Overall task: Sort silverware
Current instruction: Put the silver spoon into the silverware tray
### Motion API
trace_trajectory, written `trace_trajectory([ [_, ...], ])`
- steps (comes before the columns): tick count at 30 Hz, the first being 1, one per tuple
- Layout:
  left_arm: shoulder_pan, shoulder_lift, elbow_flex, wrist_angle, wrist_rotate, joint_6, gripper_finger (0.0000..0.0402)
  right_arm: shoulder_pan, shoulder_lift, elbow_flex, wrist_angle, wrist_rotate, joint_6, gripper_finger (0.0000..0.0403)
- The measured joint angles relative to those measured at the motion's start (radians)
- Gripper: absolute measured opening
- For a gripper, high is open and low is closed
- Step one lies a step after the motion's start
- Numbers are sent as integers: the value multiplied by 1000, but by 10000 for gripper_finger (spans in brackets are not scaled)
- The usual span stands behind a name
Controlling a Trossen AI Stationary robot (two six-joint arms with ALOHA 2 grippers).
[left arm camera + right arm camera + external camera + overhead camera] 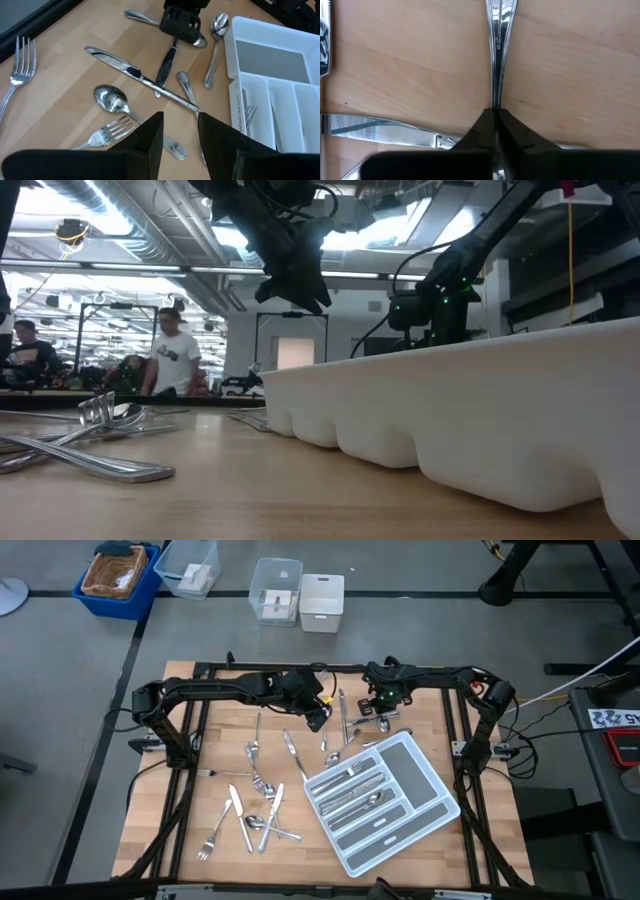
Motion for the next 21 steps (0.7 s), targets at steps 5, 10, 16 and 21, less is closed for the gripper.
trace_trajectory([
  [5, 0, 0, 0, -40, 0, -6, 111, 0, -44, -5, 5, -4, -25, 6],
  [10, 0, 0, 0, -118, 0, -8, 111, 0, -104, -2, 14, -23, -56, 3],
  [16, 0, 0, 0, -196, 0, -8, 111, 0, -149, -2, 6, -109, -129, 3],
  [21, 0, 0, 0, -262, -3, 8, 111, 1, -194, -2, 5, -251, -196, 3],
])
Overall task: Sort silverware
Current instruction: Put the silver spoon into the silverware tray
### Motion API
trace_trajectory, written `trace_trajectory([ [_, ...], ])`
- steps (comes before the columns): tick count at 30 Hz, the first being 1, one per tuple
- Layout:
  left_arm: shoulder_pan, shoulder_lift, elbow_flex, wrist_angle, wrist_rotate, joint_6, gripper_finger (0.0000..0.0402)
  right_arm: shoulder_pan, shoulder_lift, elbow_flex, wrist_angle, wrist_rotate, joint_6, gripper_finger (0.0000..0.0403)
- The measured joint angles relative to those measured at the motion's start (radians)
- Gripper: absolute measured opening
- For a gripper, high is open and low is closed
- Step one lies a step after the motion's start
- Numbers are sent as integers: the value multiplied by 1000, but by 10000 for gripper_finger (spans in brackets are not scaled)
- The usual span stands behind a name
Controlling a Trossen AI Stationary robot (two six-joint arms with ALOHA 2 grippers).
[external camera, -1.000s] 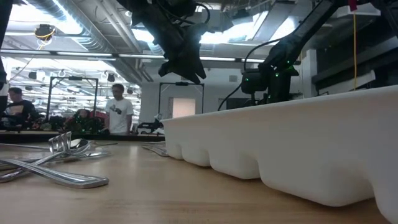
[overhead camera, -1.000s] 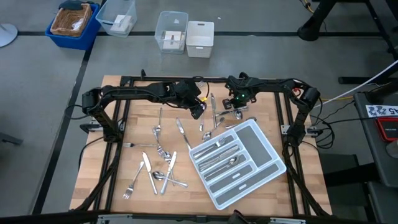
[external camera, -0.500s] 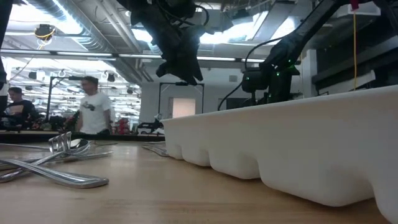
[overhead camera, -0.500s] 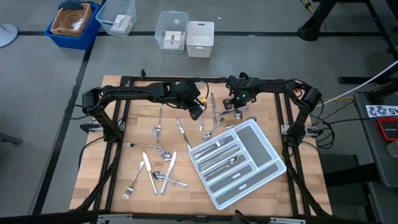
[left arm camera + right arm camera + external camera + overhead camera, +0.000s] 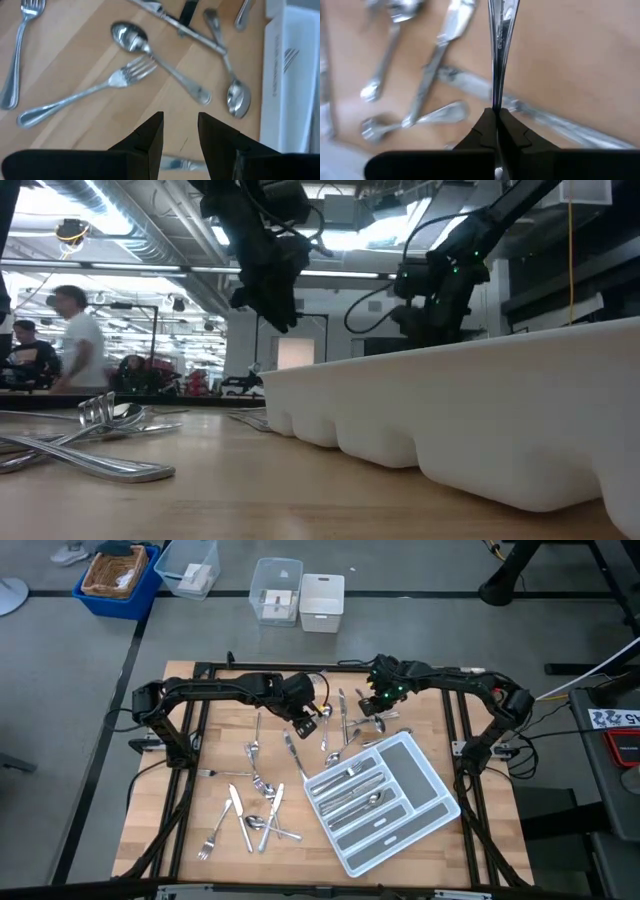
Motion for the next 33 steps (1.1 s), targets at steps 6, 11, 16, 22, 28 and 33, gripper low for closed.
trace_trajectory([
  [6, 0, 0, 0, -89, -41, 40, 111, 33, -66, 1, 17, -132, -47, 4],
  [11, 0, 0, 0, -166, -48, 95, 111, 125, -123, 1, 21, -175, -68, 4],
  [16, 0, -35, -24, -172, -49, 149, 111, 263, -164, 2, 20, -175, -107, 4],
  [22, 6, -105, -81, -177, -50, 164, 111, 460, -189, 2, 19, -174, -151, 4],
  [28, 6, -137, -140, -175, -50, 163, 111, 650, -189, 2, 8, -87, -255, 4],
  [33, 4, -137, -182, -142, -50, 146, 111, 775, -189, 2, -34, 25, -392, 4],
])
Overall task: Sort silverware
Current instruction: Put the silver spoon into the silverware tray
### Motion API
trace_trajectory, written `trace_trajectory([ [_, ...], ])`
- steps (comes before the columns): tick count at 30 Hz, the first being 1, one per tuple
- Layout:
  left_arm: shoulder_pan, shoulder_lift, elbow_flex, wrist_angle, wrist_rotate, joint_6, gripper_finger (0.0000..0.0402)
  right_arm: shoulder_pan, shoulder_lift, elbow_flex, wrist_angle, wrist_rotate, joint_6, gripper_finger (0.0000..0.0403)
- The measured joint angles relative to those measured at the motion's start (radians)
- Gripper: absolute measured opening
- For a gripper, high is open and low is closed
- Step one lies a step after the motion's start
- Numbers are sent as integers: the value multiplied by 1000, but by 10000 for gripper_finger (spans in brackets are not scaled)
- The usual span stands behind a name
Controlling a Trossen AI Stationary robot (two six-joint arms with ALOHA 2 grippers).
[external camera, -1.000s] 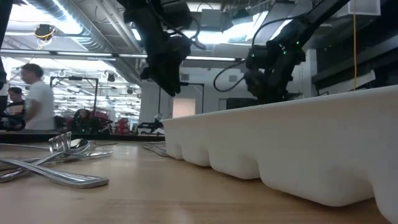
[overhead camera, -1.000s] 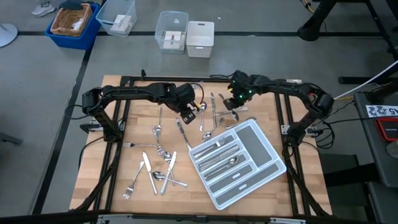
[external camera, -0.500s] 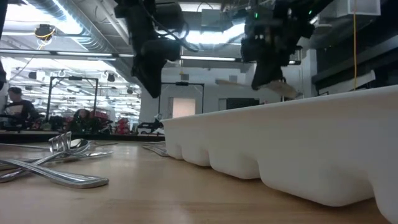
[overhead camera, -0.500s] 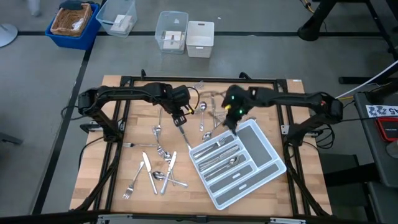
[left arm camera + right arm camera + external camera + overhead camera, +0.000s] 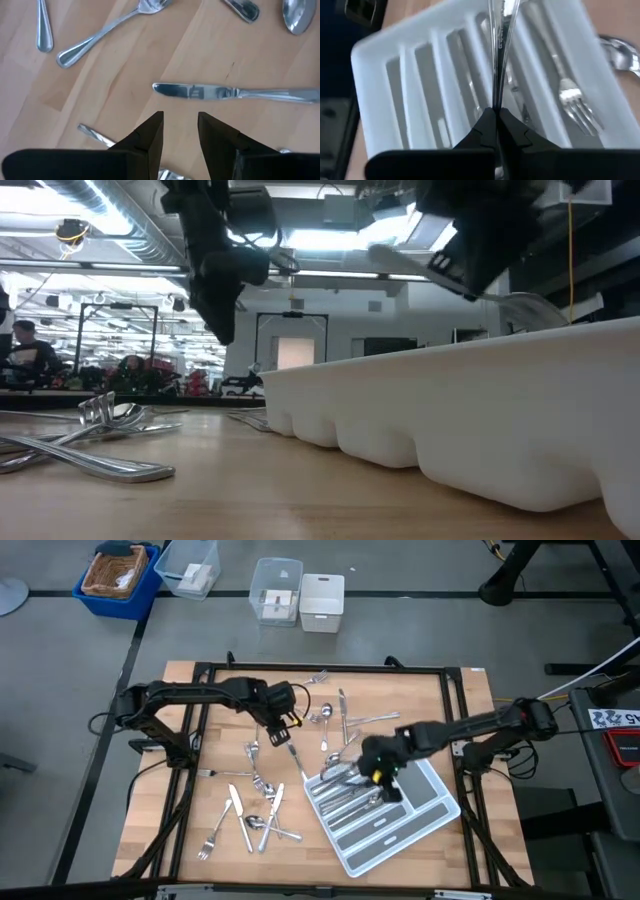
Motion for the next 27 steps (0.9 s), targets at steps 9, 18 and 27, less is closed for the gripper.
trace_trajectory([
  [9, 0, 0, -25, 38, 2, -79, 111, 111, 10, -2, -5, 10, -45, 4],
  [18, 0, 0, -25, 170, 2, -80, 111, 130, 26, -71, 34, 82, -100, 4],
  [27, 0, 1, -23, 199, 2, -80, 111, 128, 66, -81, 82, 82, -143, 6],
])
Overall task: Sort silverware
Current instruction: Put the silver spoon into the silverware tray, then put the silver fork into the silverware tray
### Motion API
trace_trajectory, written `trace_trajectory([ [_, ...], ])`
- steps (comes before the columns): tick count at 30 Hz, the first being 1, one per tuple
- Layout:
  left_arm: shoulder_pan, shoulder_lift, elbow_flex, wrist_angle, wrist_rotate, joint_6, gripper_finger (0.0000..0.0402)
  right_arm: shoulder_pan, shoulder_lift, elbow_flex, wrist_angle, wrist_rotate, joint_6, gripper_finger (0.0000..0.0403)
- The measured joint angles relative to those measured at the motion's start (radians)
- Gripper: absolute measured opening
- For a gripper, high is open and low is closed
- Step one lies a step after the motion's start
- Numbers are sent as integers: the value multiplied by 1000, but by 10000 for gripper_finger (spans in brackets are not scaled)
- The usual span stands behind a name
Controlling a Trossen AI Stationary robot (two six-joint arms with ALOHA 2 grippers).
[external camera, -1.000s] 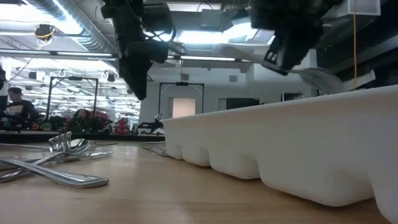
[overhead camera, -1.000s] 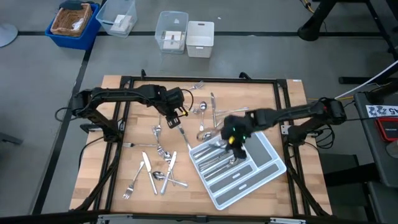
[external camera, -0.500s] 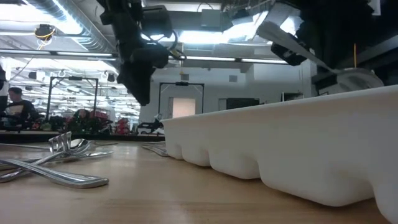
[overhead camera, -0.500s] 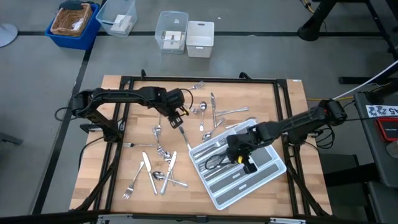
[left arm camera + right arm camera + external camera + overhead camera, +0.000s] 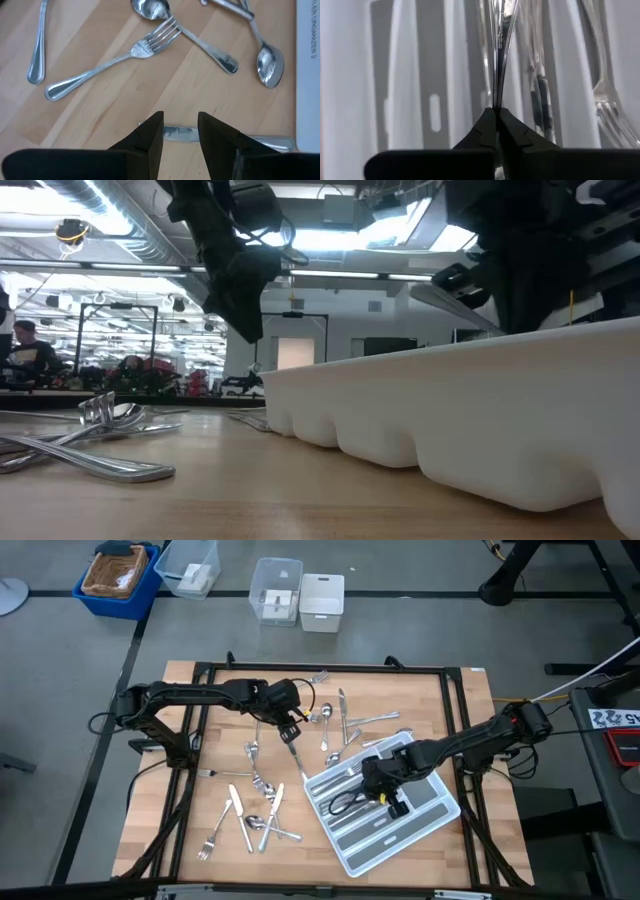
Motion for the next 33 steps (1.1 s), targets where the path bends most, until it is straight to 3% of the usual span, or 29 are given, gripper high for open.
trace_trajectory([
  [19, -66, 0, 0, -5, 8, -17, 111, 0, 13, 0, 2, -1, 1, 79],
  [23, -67, -1, 0, -19, 8, -82, 111, -1, 13, 0, -2, -1, 28, 77],
  [28, -43, -32, 0, -166, 8, -169, 111, -1, 10, 39, -89, 4, 81, 61],
  [33, -14, -46, 0, -295, 2, -324, 111, -19, 8, 126, -231, 107, 72, 44],
])
